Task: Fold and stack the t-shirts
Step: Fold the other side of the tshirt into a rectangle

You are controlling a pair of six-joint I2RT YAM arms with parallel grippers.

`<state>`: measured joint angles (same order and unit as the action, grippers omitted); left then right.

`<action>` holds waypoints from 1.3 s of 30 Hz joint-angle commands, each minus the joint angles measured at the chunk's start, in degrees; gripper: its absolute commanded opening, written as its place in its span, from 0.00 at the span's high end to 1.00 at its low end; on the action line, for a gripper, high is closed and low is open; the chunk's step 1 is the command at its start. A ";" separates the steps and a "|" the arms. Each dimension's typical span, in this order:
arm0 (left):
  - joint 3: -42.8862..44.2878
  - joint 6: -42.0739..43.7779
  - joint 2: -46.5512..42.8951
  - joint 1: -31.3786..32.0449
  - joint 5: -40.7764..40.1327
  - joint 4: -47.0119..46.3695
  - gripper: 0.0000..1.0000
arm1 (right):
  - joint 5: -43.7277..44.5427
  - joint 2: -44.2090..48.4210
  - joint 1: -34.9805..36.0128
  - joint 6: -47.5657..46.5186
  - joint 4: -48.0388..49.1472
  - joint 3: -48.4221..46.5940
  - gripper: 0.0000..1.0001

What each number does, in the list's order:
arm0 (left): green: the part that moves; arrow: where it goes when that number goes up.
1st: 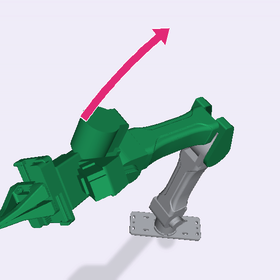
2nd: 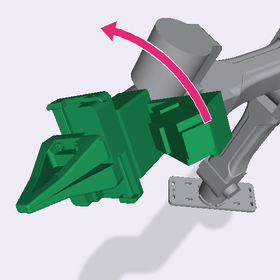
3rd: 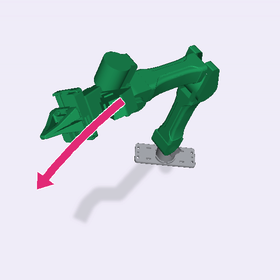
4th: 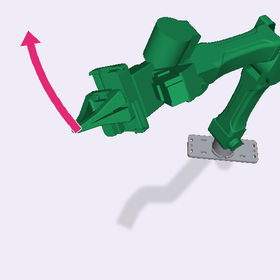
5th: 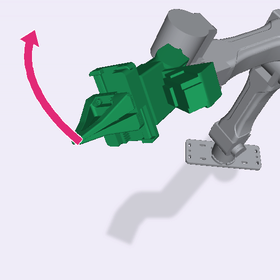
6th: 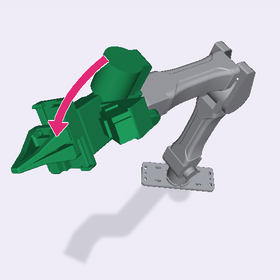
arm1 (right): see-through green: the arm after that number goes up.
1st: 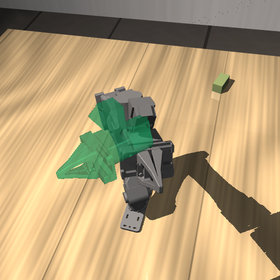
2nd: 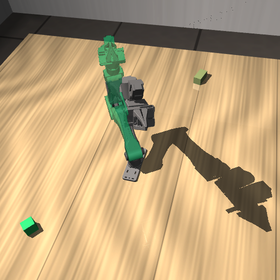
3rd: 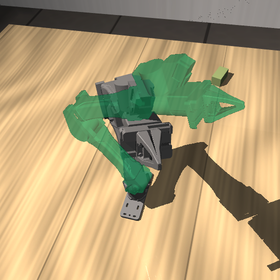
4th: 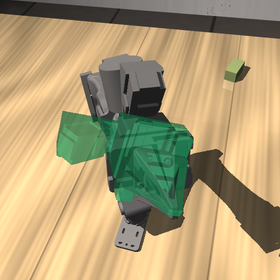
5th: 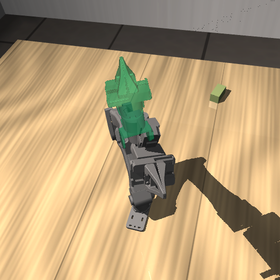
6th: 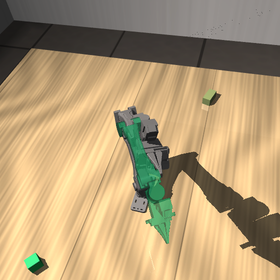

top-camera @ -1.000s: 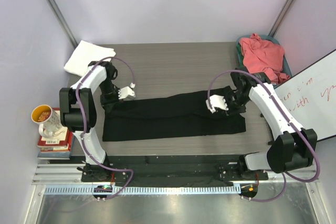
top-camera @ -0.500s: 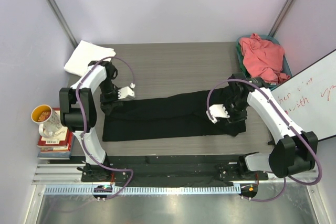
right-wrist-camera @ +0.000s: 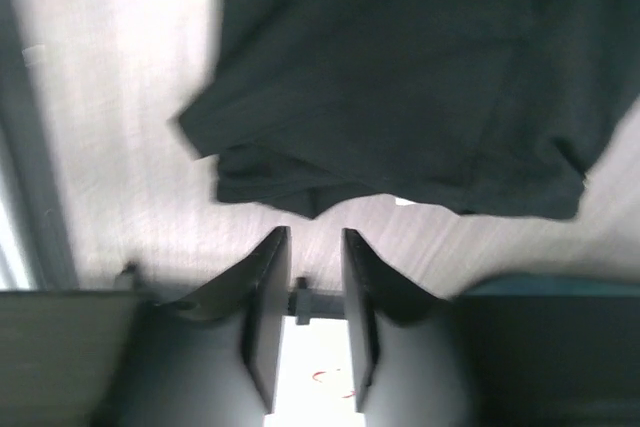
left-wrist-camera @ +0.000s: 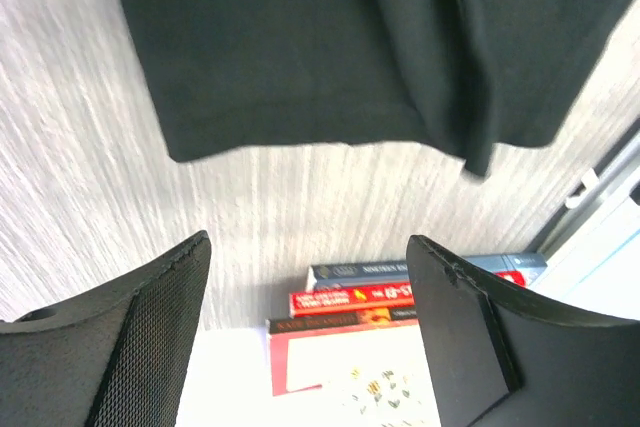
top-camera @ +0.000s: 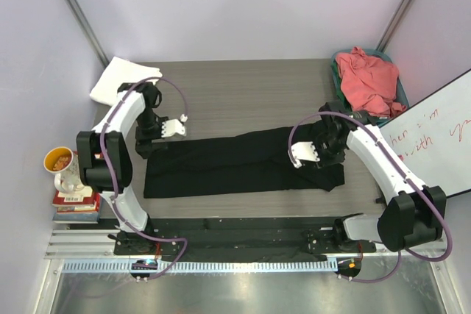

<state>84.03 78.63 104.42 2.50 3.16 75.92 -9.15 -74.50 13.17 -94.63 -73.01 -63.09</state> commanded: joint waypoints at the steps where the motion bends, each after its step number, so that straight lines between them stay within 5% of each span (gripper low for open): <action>1: -2.81 -2.93 -2.39 -0.13 -2.63 0.21 0.20 | 2.29 -0.29 0.37 6.90 14.10 3.40 0.81; 4: -2.03 -6.29 1.29 -0.04 -2.10 -4.81 0.21 | 3.69 -1.87 0.37 12.09 24.91 5.34 0.99; 11: 0.43 -9.63 6.84 0.05 0.97 -9.47 0.21 | 5.28 -11.62 -0.86 25.62 39.34 1.66 0.99; 28: 6.41 -9.90 11.86 0.13 1.41 -7.19 0.27 | 4.31 -21.04 -2.53 28.01 43.74 2.27 0.99; 39: 2.98 -12.71 14.93 0.84 -8.86 -17.99 0.32 | 8.18 -26.49 -2.62 27.66 46.38 1.73 0.99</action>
<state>87.83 67.16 118.45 2.98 -1.02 62.59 -3.05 -100.55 10.74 -66.19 -29.04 -60.99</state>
